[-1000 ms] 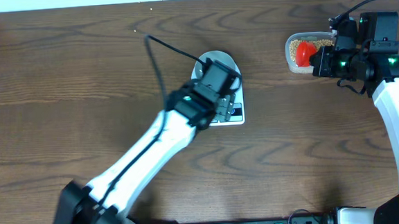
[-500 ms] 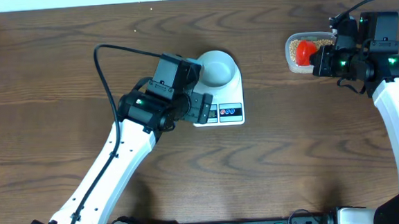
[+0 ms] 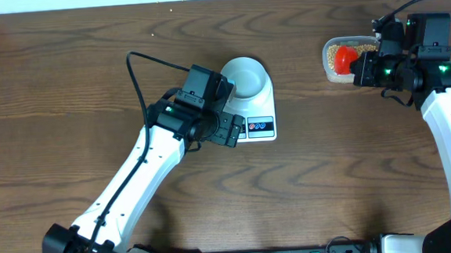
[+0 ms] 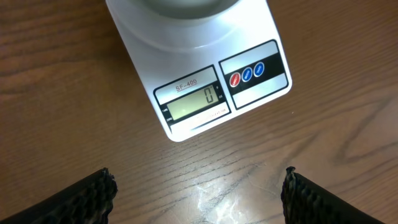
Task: Scoop item into bowl and weigh 50g on scale
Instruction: 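Pull the left gripper back from the scale toward the front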
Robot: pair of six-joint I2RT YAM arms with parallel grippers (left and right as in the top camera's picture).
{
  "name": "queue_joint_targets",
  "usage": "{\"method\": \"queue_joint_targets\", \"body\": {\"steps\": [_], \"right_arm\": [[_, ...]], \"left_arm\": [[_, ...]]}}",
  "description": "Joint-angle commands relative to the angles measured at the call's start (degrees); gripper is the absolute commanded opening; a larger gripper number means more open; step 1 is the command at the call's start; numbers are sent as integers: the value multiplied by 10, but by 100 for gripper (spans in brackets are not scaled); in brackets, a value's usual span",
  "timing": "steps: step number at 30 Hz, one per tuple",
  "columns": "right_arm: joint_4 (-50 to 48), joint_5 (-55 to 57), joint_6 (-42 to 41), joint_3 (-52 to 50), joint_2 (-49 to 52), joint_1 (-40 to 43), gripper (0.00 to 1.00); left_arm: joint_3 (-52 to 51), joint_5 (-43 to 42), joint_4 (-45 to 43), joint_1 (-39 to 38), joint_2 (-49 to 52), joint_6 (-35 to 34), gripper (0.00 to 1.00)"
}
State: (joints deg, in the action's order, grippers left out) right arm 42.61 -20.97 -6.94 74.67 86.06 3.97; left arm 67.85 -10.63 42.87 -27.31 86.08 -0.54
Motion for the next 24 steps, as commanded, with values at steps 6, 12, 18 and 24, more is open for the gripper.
{"method": "queue_joint_targets", "body": {"steps": [6, 12, 18, 24], "right_arm": [[0, 1, 8, 11, -11, 3, 1], [1, 1, 8, 11, -11, 3, 1], [2, 1, 8, 11, -11, 3, 1], [3, 1, 8, 11, -11, 3, 1]], "left_arm": [[-3, -3, -1, 3, 7, 10, 88], [-3, -3, -23, 3, -21, 10, 88], [-4, 7, -18, 3, -71, 9, 88], [-49, 45, -20, 3, -106, 2, 88]]}}
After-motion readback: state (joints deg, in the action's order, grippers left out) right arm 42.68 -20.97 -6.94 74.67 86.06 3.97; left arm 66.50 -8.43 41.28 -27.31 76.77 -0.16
